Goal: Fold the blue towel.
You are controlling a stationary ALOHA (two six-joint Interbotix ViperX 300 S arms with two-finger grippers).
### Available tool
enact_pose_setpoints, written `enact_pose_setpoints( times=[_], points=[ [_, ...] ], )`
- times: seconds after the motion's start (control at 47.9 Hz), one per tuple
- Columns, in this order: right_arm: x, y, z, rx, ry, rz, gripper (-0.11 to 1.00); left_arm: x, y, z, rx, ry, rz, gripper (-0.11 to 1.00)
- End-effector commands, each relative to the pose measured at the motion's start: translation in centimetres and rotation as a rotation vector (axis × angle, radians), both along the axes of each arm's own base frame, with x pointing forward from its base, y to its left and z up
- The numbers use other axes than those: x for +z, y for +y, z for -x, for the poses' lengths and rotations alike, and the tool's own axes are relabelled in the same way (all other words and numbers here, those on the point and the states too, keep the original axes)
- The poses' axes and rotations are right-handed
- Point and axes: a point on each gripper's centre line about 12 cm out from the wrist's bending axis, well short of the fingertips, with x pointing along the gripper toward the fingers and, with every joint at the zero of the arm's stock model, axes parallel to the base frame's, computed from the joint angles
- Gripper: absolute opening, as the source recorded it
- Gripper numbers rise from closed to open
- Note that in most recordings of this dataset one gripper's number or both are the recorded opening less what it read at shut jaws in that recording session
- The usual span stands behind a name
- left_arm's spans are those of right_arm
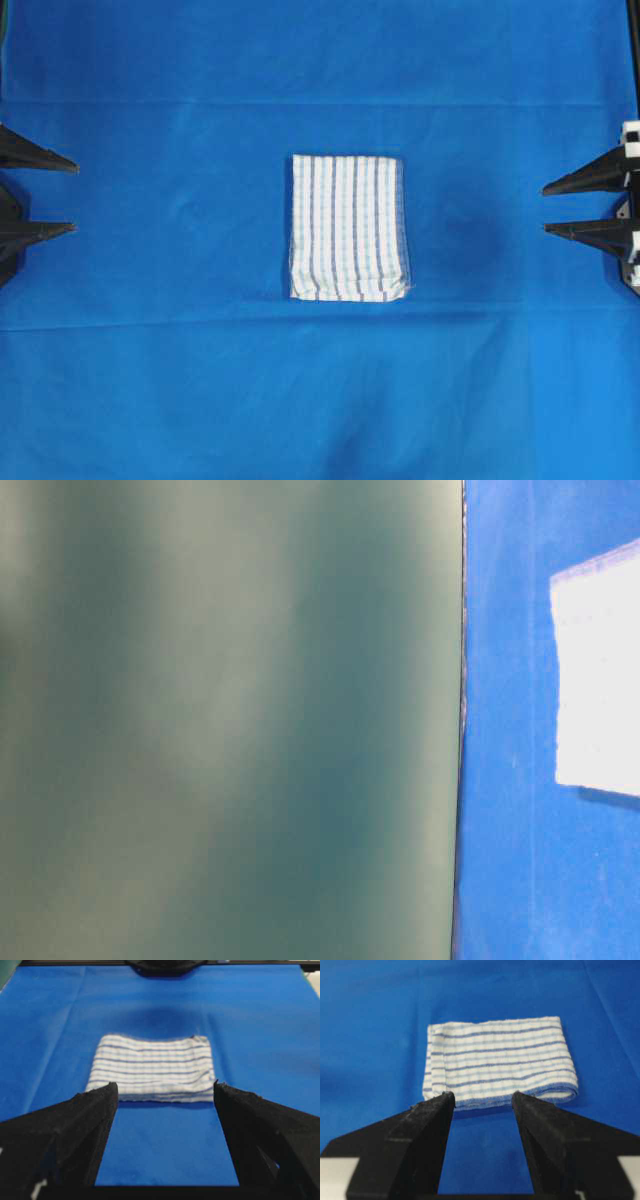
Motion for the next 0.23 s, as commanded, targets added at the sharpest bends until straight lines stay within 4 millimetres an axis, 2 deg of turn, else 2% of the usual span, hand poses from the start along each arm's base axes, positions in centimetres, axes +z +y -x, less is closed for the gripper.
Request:
enact_pose_setpoints(
  times=[0.0, 0.209],
  points=[
    [0.48, 0.02, -0.25, 0.001, -0.011, -0.003, 0.57, 0.41, 0.16, -0.13, 0.011, -0.009, 0.001, 0.72],
    [0.39, 0.02, -0.25, 0.001, -0.008, -0.002, 0.57, 0.45, 0.16, -0.15, 0.011, -0.009, 0.004, 0.72]
  ],
)
